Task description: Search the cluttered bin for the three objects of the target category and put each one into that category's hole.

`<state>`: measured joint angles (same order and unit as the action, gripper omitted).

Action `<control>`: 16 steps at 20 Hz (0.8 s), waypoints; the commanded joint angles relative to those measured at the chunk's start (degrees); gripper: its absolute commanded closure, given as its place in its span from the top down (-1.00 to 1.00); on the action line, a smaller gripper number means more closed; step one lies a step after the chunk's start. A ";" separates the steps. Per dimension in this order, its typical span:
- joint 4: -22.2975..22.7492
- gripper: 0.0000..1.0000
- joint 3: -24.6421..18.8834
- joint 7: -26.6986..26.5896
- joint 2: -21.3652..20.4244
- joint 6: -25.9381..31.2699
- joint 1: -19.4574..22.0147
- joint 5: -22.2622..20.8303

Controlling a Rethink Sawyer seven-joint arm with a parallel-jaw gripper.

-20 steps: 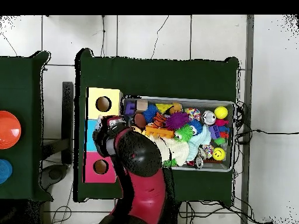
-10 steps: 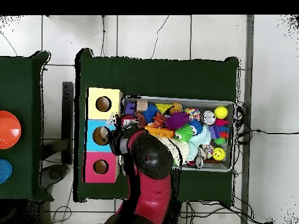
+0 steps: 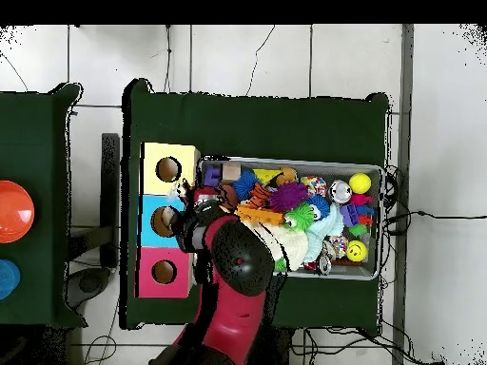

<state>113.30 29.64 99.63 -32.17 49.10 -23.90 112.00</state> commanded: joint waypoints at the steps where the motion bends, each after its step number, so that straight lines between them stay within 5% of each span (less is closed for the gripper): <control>1: 0.37 -1.00 -10.32 -17.13 3.15 1.06 -2.95 9.24; 6: -0.98 -1.00 -11.85 -18.46 4.29 4.56 -4.06 14.38; 16: 2.06 -1.00 -15.80 -17.07 1.50 18.83 -0.81 9.06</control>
<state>113.41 24.50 99.42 -30.65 57.25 -27.76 121.72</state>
